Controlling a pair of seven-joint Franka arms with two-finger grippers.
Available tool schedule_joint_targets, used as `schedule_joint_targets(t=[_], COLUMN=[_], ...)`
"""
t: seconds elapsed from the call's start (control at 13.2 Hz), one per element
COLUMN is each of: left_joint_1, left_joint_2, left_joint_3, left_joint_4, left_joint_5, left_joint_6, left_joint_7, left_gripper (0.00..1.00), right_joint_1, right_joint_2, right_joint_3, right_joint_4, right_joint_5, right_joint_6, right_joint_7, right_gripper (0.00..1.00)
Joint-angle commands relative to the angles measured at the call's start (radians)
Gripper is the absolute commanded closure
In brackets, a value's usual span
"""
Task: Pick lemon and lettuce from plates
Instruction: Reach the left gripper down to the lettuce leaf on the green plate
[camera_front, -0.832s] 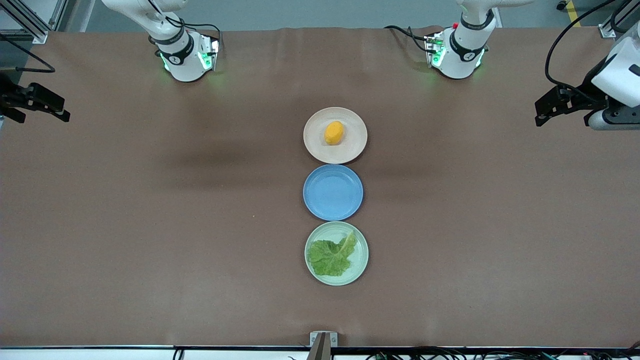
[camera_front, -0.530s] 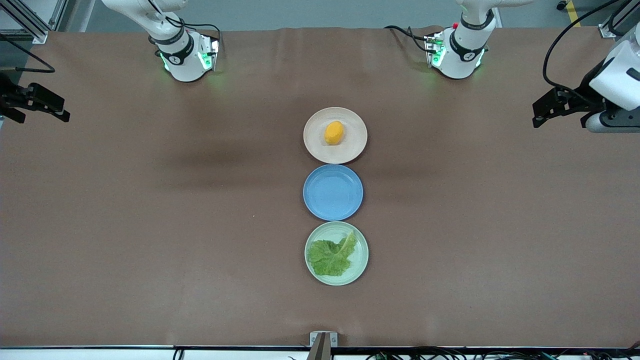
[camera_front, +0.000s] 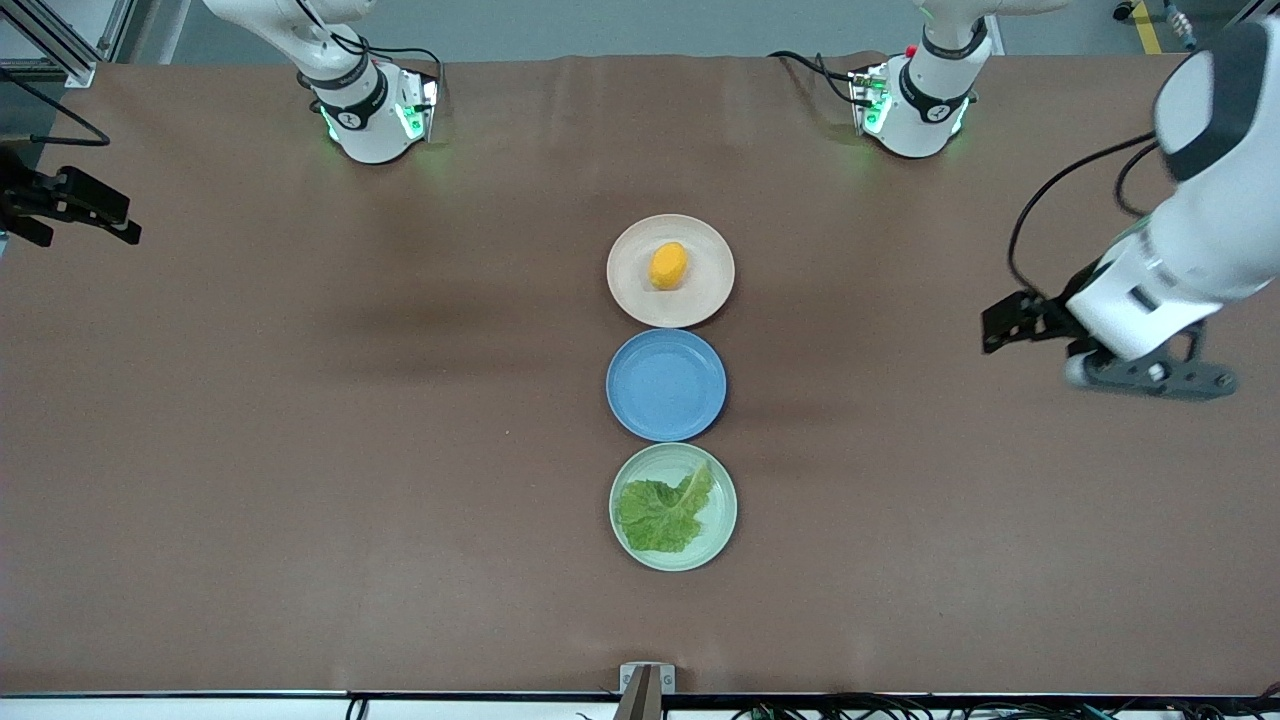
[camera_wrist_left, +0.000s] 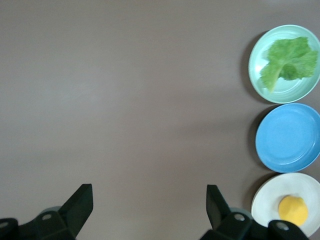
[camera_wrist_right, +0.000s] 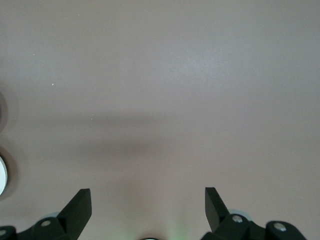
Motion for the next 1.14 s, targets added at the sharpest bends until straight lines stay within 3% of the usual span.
schedule_joint_targets(t=[0.0, 0.23, 0.45, 0.76, 1.06], left_joint_1=[-0.073, -0.172, -0.286, -0.347, -0.361], left_joint_2=[0.107, 0.251, 0.381, 0.536, 0.649], left_joint_3=[-0.002, -0.005, 0.005, 0.005, 0.006], left_joint_4=[0.046, 0.061, 0.121, 0.120, 0.120], left_joint_5=[-0.016, -0.022, -0.016, -0.009, -0.008], left_joint_6=[0.101, 0.322, 0.452, 0.804, 0.987], left_joint_7=[0.017, 0.026, 0.006, 0.037, 0.104], left_gripper=[0.00, 0.00, 0.00, 0.00, 0.05], right_joint_1=[0.000, 0.000, 0.002, 0.003, 0.002], right_joint_2=[-0.029, -0.026, -0.026, -0.025, -0.016], right_joint_3=[-0.001, -0.001, -0.001, 0.001, -0.001], right_joint_4=[-0.029, -0.029, -0.029, -0.029, 0.009], right_joint_5=[0.013, 0.013, 0.013, 0.013, 0.011], right_joint_6=[0.006, 0.013, 0.032, 0.038, 0.030], right_joint_7=[0.008, 0.006, 0.005, 0.005, -0.005], right_gripper=[0.00, 0.00, 0.00, 0.00, 0.00])
